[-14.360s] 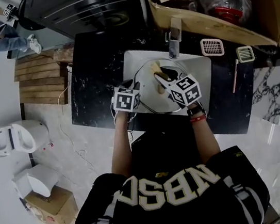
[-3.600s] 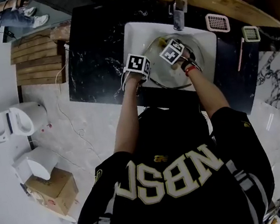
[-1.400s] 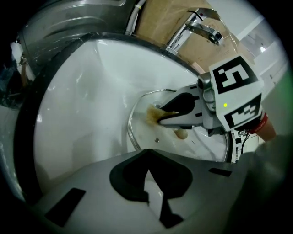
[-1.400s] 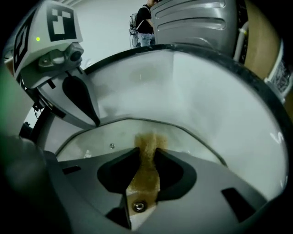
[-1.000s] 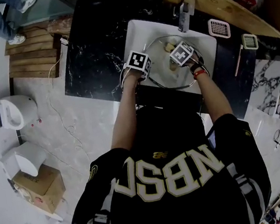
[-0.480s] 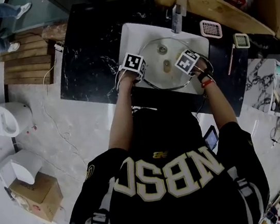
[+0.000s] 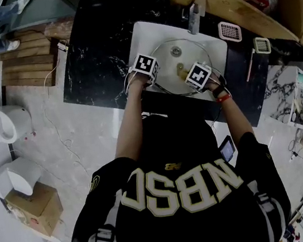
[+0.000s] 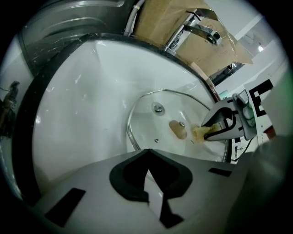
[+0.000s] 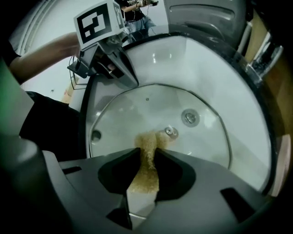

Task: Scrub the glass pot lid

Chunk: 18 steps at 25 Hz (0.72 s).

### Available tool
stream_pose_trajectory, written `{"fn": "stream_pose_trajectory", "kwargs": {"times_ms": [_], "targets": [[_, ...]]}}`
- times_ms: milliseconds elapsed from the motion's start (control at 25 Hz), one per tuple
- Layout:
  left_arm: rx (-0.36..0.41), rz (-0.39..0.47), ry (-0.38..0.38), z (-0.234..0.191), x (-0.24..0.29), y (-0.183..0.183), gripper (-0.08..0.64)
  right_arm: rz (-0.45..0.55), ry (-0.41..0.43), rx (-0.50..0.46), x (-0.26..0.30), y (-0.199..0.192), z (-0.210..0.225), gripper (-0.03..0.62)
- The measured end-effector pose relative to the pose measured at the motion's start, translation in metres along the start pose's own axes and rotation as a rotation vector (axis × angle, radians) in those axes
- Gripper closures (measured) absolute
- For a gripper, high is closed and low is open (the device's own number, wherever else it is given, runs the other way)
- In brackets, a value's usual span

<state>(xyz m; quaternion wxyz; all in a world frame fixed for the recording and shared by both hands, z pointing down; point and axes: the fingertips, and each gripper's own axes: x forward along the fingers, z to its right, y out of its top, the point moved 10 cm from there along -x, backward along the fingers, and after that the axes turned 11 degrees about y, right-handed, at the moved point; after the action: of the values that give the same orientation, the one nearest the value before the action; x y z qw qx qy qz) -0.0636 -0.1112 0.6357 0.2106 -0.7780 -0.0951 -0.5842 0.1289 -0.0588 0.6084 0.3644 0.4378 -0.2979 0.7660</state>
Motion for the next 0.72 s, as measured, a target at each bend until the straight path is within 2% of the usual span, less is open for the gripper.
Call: {"fn": "stream_pose_trajectory", "kwargs": {"times_ms": [120,320,560,720], "targets": [[0.0,0.0,0.0,0.0,0.0,0.0,0.548,-0.009,-0.014,0.0,0.008,0.011,-0.004,0.48],[0.001,0.0,-0.003,0.0,0.001,0.0,0.548,0.101,-0.029,-0.006,0.031,0.046,-0.002,0.477],[-0.004,0.0,-0.004,0.0,0.0,0.0,0.548,0.178,-0.081,0.015,0.04,0.068,0.026,0.474],[-0.013,-0.005,-0.011,-0.001,0.001,0.0,0.548,0.214,-0.163,0.052,0.042,0.065,0.052,0.474]]}}
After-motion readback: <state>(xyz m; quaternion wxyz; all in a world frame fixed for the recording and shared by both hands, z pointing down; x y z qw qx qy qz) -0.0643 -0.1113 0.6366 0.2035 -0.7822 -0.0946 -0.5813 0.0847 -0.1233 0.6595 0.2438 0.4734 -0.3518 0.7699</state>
